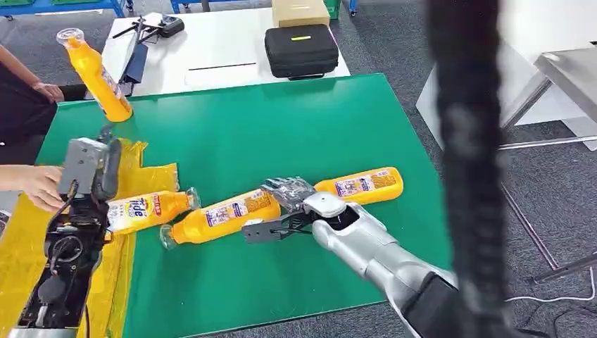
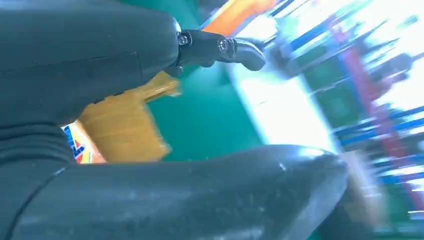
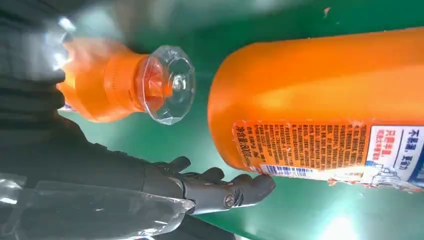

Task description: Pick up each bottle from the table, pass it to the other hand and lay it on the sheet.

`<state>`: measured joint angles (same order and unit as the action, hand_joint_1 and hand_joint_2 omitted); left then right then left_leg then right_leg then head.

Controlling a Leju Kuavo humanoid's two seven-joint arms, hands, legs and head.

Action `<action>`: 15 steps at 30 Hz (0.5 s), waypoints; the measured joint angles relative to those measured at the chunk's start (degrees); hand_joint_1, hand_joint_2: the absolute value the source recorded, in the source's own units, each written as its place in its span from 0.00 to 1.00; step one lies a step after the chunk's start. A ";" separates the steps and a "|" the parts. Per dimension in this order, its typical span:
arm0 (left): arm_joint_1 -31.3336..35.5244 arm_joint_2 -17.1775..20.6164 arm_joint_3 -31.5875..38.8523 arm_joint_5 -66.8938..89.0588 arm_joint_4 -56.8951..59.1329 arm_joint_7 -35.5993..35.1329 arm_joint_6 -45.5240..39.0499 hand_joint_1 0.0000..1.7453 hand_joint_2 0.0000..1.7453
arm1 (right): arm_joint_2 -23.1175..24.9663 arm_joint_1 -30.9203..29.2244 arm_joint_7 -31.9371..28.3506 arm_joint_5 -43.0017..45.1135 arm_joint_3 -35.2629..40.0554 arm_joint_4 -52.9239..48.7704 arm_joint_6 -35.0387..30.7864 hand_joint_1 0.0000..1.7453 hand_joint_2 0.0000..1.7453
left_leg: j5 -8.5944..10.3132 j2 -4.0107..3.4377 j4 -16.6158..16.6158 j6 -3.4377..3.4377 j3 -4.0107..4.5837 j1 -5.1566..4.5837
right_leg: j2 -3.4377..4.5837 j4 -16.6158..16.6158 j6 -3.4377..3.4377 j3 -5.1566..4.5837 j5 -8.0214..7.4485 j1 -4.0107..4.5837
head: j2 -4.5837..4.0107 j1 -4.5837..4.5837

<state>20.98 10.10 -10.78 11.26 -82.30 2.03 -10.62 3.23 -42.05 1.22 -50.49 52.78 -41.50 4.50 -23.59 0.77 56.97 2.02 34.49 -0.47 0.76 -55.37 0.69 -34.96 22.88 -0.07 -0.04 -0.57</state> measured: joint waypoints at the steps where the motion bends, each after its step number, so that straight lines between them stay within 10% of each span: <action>1: -0.53 -0.02 -0.02 -0.22 -1.98 0.50 -0.58 0.00 0.00 | 0.04 -0.29 0.00 0.00 0.15 0.50 -0.19 0.00 1.00 | 0.00 0.02 0.00 0.00 0.00 0.00 | 0.00 0.00 0.00 0.00 0.00 0.00 | 0.00 0.02; 9: -3.43 -0.04 -0.18 -0.31 -10.39 3.47 -3.56 0.00 0.00 | 0.66 -1.07 -0.57 0.13 0.85 2.47 -1.00 0.00 1.00 | 0.01 0.01 0.00 0.01 -0.01 -0.01 | 0.00 0.00 0.00 0.01 -0.01 0.00 | 0.00 0.02; 10: -3.77 -0.04 -0.22 -0.41 -10.90 3.65 -3.76 0.00 0.00 | 0.79 -1.07 -0.68 0.09 0.92 2.62 -1.29 0.00 0.00 | 0.01 0.01 0.00 0.01 -0.01 -0.01 | 0.00 0.00 0.00 0.01 -0.01 0.00 | 0.00 0.00; 15: -5.03 -0.04 -0.79 -0.98 -12.95 4.22 -4.22 0.00 0.00 | 1.05 -1.16 -0.66 -0.26 1.29 3.36 -2.58 0.00 0.00 | 0.01 0.00 0.00 0.00 0.00 0.00 | 0.00 0.00 0.00 -0.01 0.00 0.00 | 0.00 0.02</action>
<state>15.96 10.05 -11.56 10.27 -95.25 6.25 -14.84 4.28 -43.20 0.57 -50.75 54.07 -38.14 1.92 -23.59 0.77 56.97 2.02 34.49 -0.47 0.76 -55.37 0.69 -34.97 22.88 -0.07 -0.04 -0.55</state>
